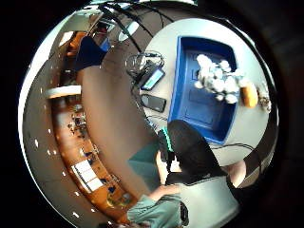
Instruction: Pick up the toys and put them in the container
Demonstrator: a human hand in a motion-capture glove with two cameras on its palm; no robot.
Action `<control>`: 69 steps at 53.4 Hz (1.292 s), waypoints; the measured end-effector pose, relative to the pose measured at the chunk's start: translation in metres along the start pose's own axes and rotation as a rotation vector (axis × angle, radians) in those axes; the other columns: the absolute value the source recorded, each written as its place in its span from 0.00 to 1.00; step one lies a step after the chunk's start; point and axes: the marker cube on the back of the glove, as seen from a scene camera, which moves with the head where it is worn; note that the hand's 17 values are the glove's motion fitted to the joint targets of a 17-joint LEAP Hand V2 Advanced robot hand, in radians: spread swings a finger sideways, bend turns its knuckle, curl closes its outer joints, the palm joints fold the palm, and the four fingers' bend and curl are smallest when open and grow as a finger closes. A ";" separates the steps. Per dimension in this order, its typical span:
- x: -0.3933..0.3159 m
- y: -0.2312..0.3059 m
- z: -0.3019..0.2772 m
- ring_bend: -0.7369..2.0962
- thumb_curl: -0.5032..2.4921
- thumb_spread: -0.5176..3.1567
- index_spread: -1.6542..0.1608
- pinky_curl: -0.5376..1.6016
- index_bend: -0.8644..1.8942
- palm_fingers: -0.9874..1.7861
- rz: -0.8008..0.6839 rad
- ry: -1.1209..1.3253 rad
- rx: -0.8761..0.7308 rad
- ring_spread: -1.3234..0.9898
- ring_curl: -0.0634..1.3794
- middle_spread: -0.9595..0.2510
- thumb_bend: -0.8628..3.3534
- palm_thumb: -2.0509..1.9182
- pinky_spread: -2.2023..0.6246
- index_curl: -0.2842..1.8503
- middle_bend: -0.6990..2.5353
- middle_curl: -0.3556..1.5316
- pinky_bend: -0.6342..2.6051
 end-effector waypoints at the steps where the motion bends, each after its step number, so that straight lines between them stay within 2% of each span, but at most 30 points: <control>1: 0.005 0.001 -0.002 0.41 0.34 0.47 0.76 0.45 0.35 0.30 0.004 0.001 0.010 0.57 0.35 0.71 0.20 0.54 0.79 0.35 0.26 0.40 0.56; 32: 0.112 0.022 -0.042 0.41 0.30 0.49 0.77 0.42 0.36 0.32 0.112 -0.001 0.089 0.58 0.33 0.72 0.20 0.54 0.80 0.29 0.27 0.36 0.54; 55: 0.153 0.026 -0.038 0.41 0.29 0.49 0.77 0.41 0.36 0.33 0.145 -0.009 0.093 0.57 0.32 0.74 0.20 0.54 0.80 0.27 0.27 0.36 0.53; 69: 0.188 0.007 -0.005 0.42 0.29 0.50 0.77 0.41 0.36 0.33 0.174 -0.001 0.043 0.57 0.32 0.71 0.20 0.54 0.79 0.27 0.27 0.36 0.52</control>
